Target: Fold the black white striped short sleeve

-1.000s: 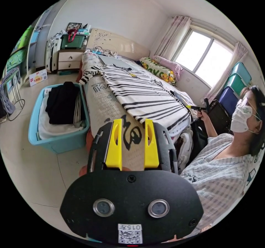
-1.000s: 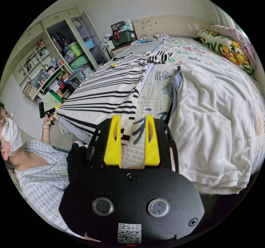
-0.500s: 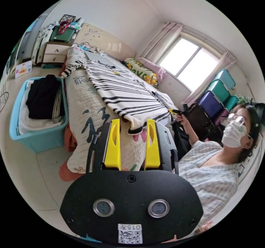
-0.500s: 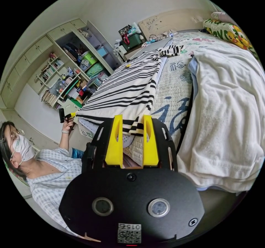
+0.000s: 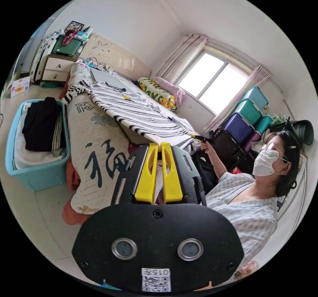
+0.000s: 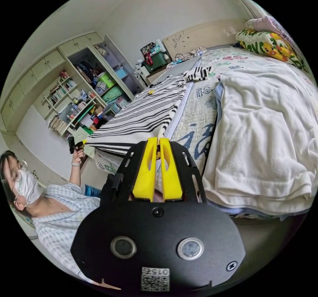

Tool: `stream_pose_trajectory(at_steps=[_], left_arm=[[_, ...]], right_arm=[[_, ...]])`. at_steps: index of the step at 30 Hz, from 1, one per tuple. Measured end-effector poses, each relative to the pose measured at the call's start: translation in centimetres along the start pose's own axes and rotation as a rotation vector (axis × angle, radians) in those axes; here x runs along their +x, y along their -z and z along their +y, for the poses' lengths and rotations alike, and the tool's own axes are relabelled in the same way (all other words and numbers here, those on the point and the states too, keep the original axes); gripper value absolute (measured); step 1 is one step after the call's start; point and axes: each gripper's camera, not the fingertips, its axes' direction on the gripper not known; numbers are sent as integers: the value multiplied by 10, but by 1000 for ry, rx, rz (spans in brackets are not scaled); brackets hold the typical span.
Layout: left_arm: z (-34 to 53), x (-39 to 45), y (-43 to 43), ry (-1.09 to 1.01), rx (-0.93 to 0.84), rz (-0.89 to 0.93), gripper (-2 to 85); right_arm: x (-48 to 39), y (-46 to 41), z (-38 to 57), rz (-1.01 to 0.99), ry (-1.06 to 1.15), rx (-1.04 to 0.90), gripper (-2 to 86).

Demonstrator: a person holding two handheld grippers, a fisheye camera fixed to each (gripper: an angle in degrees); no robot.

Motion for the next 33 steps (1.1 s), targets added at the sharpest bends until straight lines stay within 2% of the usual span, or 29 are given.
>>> stream_pose_trajectory(at_steps=[4,9,11,12,15,19,25,30,33], left_arm=[[17,-19,-16,50,-60,-23,10],[17,-7,4,30,-11,-94,93],[8,-2,-1,15,-51,-39,72],[1,2,-4,3,-78,5,36],[-6,22,21,-33,-35,-21,5],[-5,38,61,-32,11,-31,-1],[-9,38,53,-9,-104,-130,-1],[-23,52,103,-19,-18,-103,13],[-40,62,117,-31,-26,-120,29]], right_arm=[[0,-26,17,73,21,-66,21],[-21,-30,43,114,149,-48,75],[-21,-33,46,127,130,-57,54],[-20,-33,48,122,101,-59,31],[-22,-22,58,94,98,-12,7],[-28,-15,76,38,126,20,-1],[-46,-60,82,201,185,-114,-2],[-60,-65,88,226,220,-93,0],[-59,-64,88,188,198,-69,2]])
